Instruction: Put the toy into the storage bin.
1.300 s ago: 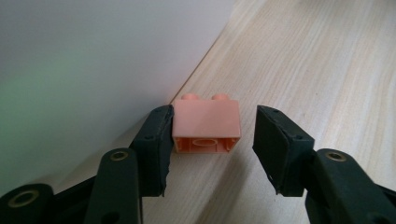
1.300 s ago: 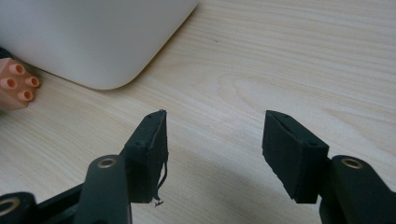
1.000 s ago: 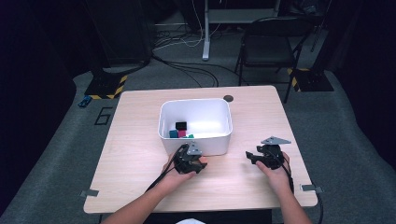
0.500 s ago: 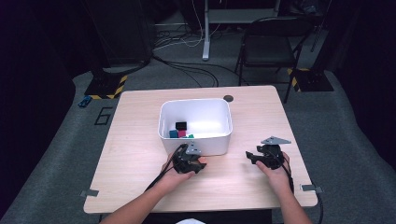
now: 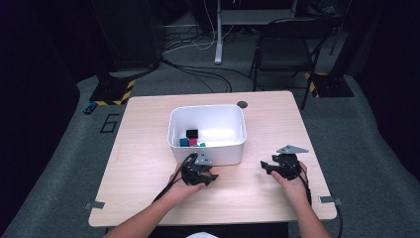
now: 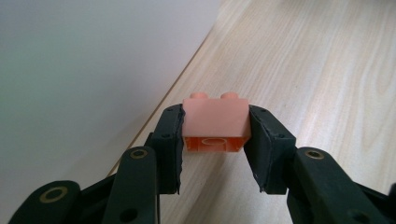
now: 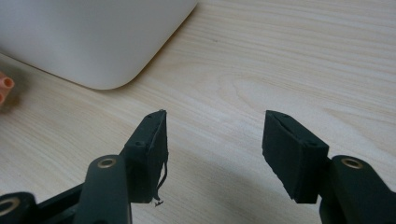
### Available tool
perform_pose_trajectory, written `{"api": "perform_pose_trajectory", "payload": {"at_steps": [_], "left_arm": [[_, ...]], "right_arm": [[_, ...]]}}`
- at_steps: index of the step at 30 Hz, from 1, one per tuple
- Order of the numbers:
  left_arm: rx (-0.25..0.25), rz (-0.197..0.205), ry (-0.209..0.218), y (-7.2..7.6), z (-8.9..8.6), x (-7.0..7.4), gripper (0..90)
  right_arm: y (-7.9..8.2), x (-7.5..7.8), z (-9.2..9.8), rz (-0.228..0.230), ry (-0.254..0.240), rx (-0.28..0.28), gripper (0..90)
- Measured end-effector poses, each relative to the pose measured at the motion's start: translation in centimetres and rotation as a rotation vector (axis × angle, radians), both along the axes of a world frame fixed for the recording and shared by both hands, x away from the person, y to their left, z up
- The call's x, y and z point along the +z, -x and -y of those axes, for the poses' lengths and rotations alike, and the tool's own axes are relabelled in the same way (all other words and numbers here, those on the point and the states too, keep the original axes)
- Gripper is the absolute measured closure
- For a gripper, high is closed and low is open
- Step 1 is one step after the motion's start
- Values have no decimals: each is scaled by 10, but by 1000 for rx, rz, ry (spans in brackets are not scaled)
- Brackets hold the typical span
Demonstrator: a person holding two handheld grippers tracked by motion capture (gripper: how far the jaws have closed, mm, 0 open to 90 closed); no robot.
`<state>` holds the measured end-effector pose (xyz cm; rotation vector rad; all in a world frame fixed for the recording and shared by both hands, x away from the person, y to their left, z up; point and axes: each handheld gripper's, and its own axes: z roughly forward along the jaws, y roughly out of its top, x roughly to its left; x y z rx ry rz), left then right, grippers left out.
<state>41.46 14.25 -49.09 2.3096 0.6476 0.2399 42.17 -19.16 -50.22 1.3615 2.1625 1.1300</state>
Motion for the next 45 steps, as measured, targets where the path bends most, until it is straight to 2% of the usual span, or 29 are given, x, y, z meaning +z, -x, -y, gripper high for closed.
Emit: {"api": "perform_pose_trajectory", "payload": {"at_steps": [8, 10, 16, 22, 28, 45], "left_arm": [[-9, -21, 18, 1, -9, 11, 586], [-10, -10, 25, 3, -11, 14, 586], [-29, -23, 20, 4, -16, 24, 586], [-28, -24, 37, 5, -21, 36, 586], [-33, -28, 49, 5, -26, 55, 586], [-49, 17, 95, 4, -31, 115, 585]], "right_arm": [[0, 0, 0, -2, 1, -3, 401], [0, 0, 0, -2, 1, -4, 401], [0, -1, 0, 0, 7, -4, 401], [0, 0, 0, -2, 3, -4, 401], [0, 0, 0, -2, 0, -6, 401], [2, 0, 3, -2, -3, -12, 401]]}}
